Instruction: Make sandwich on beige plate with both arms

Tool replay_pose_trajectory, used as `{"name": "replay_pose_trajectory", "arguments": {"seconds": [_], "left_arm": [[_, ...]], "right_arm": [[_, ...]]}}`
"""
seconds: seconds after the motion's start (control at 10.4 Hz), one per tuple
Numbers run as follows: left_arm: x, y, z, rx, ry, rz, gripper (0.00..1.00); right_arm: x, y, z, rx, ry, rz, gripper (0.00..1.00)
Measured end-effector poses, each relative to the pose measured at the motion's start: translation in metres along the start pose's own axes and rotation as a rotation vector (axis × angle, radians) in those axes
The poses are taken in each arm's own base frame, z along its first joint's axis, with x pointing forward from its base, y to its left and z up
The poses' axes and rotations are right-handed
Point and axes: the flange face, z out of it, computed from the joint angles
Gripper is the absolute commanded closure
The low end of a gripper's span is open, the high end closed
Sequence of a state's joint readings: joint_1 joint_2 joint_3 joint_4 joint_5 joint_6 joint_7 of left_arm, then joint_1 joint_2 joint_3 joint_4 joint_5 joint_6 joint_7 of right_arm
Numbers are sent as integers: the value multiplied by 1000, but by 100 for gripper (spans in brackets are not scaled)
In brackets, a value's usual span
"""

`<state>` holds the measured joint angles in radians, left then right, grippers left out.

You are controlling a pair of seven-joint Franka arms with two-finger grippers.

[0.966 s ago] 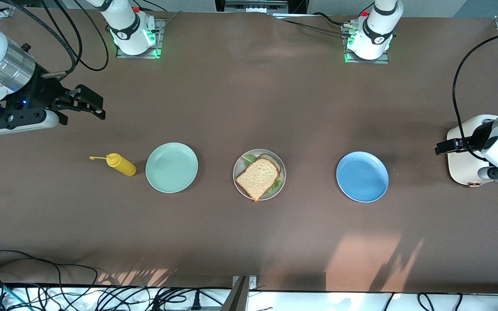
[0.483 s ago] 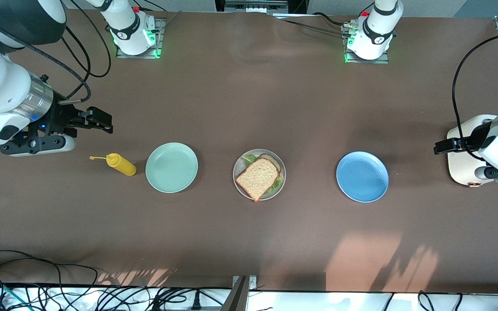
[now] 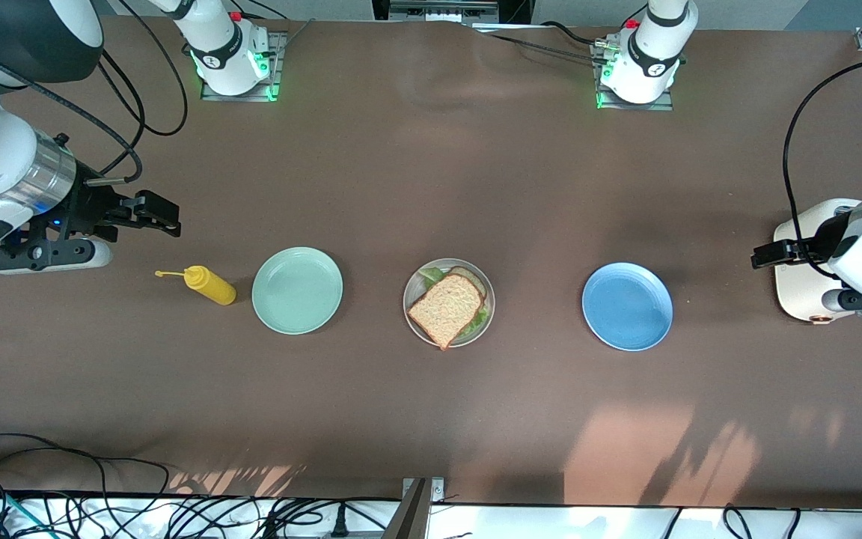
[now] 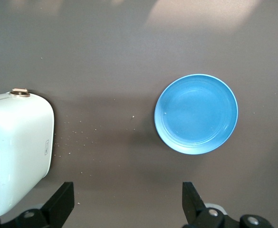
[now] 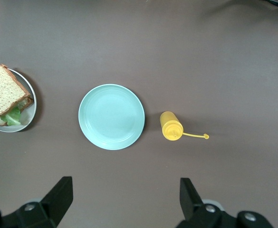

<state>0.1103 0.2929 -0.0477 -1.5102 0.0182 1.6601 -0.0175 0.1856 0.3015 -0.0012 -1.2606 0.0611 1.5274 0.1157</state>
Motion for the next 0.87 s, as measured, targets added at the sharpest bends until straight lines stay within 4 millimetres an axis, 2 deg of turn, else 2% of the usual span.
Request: {"name": "replay_pose_trajectory", "arguments": {"seconds": [0.29, 0.68, 0.87], "left_arm": [[0, 0, 0, 0, 0, 0, 0], [0, 0, 0, 0, 2, 1, 0], [0, 1, 0, 0, 3, 2, 0]], "right_arm": [[1, 11, 0, -4, 0, 4, 0], [1, 9, 0, -13, 0, 0, 0], [1, 21, 0, -66, -4, 11, 0]]}}
